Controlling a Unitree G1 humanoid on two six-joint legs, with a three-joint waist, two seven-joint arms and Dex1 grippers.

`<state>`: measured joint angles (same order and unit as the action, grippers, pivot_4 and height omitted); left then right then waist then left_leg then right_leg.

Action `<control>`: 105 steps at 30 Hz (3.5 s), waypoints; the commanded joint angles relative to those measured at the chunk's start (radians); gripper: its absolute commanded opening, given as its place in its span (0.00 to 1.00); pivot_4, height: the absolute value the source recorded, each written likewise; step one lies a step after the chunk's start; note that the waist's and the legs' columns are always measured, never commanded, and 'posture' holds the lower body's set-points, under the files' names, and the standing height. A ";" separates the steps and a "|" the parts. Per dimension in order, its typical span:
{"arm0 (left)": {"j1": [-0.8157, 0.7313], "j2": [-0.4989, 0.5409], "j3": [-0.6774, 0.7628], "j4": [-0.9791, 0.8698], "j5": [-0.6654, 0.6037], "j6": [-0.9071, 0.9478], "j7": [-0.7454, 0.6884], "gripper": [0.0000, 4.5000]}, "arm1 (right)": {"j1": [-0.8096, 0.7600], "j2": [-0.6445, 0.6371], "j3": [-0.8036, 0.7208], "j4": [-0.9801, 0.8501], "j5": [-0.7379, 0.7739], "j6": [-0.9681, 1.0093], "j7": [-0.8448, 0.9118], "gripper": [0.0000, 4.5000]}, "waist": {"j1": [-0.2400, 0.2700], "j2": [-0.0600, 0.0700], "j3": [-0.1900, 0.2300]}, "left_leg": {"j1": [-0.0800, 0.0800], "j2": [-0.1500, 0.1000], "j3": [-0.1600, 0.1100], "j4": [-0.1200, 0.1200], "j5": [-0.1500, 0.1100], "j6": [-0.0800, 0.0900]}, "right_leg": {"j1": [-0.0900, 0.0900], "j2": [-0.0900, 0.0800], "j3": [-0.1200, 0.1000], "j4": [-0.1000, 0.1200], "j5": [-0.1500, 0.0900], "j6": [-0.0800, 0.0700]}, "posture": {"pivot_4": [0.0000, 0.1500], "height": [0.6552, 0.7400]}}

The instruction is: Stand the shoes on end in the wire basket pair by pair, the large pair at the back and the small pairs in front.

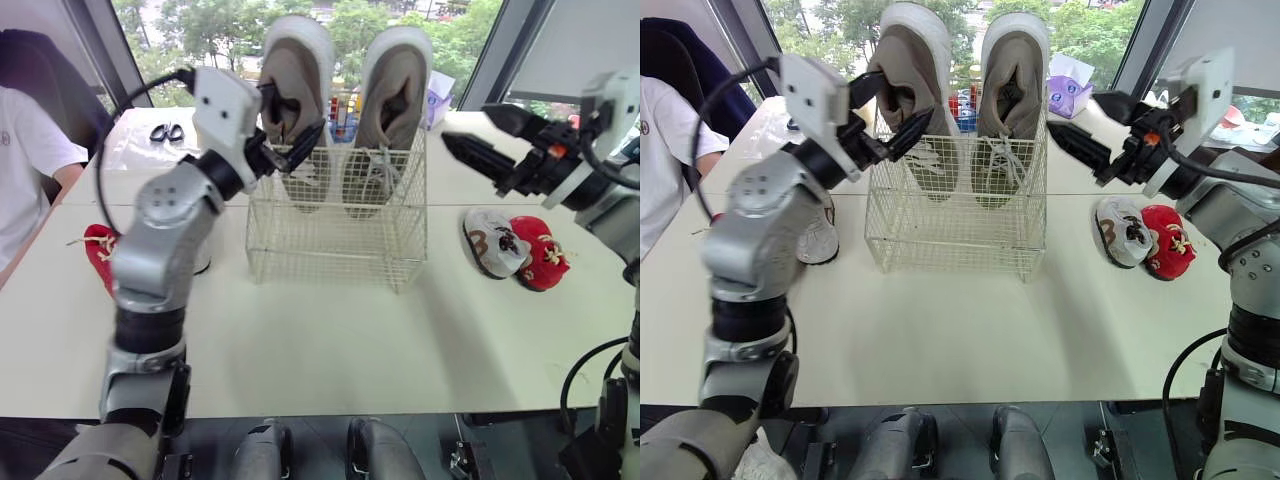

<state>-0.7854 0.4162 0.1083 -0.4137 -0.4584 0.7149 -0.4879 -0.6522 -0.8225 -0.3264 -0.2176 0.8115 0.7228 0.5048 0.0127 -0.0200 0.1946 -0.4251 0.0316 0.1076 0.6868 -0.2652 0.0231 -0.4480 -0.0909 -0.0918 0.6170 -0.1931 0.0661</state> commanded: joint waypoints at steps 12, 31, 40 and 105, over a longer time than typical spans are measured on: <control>0.331 0.168 0.390 -0.165 -0.730 0.402 0.007 0.96 | 0.181 0.231 -0.143 0.007 -0.198 -0.157 -0.315 1.00 | 0.000 0.000 -0.001 | 0.005 0.000 -0.001 0.000 0.001 -0.001 | 0.005 0.001 0.001 0.000 0.000 0.000 | 1.00 1.00; 0.811 -0.033 -0.037 -0.481 -0.732 0.134 0.238 0.96 | 0.500 0.338 -0.059 0.059 -0.411 -0.261 -0.311 1.00 | 0.000 0.011 -0.008 | 0.017 -0.001 0.000 -0.002 -0.004 0.005 | 0.015 0.002 0.004 -0.002 -0.005 -0.008 | 1.00 1.00; 0.780 0.012 -0.072 -0.435 -0.704 0.078 0.222 0.96 | 0.412 0.355 -0.054 0.286 -0.462 -0.350 -0.305 1.00 | -0.001 0.012 -0.008 | 0.017 -0.001 0.000 -0.002 -0.004 0.006 | 0.015 0.002 0.004 -0.003 -0.005 -0.009 | 1.00 1.00; -0.270 0.310 0.206 0.553 -0.892 0.269 -0.307 0.06 | -0.478 0.169 0.381 0.178 -0.540 -0.850 0.570 0.12 | -0.025 0.009 -0.001 | 0.001 0.000 0.000 -0.003 0.000 -0.003 | 0.000 0.003 0.004 -0.002 -0.003 -0.001 | 1.00 1.00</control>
<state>-1.0310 0.7285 0.2636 0.1571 -1.3358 0.9856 -0.7906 -1.1238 -0.6475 0.0728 0.0006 0.2675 -0.1105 1.0694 -0.0119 -0.0105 0.1933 -0.4244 0.0312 0.1079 0.6838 -0.2647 0.0203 -0.4484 -0.0885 -0.0880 0.6155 -0.1966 0.0648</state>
